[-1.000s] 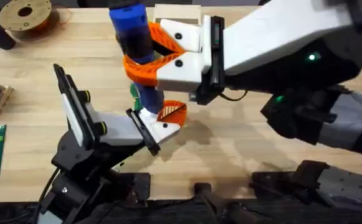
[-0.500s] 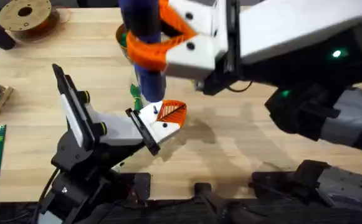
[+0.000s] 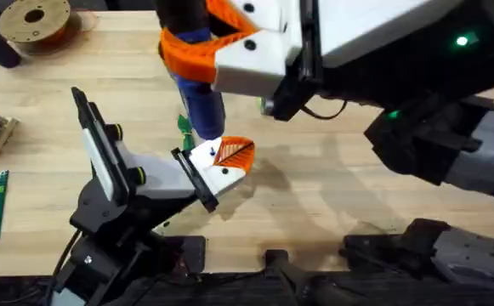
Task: Pick up the gripper from the table and insert it into the empty holder that is missing its gripper. Then pick up a screw, insert it into the mounting hole, and use the screwdriver to tighten it. Finally, clean up the table by picking up the vegetable and placing it into the bucket.
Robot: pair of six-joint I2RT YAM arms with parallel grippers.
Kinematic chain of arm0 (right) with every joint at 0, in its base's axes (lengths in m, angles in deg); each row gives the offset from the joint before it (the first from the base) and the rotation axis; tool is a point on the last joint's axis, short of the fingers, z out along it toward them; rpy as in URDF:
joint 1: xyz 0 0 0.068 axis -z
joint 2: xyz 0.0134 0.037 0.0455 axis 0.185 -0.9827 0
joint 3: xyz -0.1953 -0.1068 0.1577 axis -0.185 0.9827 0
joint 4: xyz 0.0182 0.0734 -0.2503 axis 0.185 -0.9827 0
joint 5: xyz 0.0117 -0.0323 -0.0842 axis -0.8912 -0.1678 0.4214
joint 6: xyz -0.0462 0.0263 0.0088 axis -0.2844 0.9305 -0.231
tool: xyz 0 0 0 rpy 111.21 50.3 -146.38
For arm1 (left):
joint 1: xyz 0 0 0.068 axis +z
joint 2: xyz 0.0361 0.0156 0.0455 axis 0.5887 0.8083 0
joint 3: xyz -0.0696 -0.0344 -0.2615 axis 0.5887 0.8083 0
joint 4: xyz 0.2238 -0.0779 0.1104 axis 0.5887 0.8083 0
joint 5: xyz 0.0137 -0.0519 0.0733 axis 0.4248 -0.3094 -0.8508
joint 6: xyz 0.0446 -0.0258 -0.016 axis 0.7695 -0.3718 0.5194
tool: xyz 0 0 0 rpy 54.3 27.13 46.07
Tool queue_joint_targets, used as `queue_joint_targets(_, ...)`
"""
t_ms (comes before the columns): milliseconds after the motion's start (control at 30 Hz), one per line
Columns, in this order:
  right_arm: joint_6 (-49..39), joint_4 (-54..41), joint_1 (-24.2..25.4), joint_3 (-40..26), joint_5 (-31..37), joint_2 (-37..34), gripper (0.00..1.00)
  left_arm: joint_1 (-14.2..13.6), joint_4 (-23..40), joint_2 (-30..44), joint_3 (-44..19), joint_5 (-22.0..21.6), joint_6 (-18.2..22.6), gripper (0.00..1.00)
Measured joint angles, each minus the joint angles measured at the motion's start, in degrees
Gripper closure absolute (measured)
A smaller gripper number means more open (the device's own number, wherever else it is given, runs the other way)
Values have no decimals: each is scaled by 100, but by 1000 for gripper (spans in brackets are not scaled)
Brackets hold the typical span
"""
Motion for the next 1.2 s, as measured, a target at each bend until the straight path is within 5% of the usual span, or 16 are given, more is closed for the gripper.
queue_joint_targets(200,-170,-756,376,0,-39,-1,972,0,2,0,-2,0,0,990)
queue_joint_targets(367,-1510,-2579,1537,-18,157,-2,972,0,0,-1,-2,-2,0,990)
queue_joint_targets(600,-4964,-4853,2281,-20,2237,-106,972,0,2,-1,-2,0,0,990)
queue_joint_targets(867,-8261,-5131,2812,-22,4325,-1385,972,0,2,0,-2,0,0,990)
queue_joint_targets(1167,-9325,-5190,3012,-79,4700,-2248,969,0,0,-1,-1,0,2,990)
queue_joint_targets(1200,-9336,-5218,3012,-96,4700,-2253,906,0,2,-2,0,0,0,990)
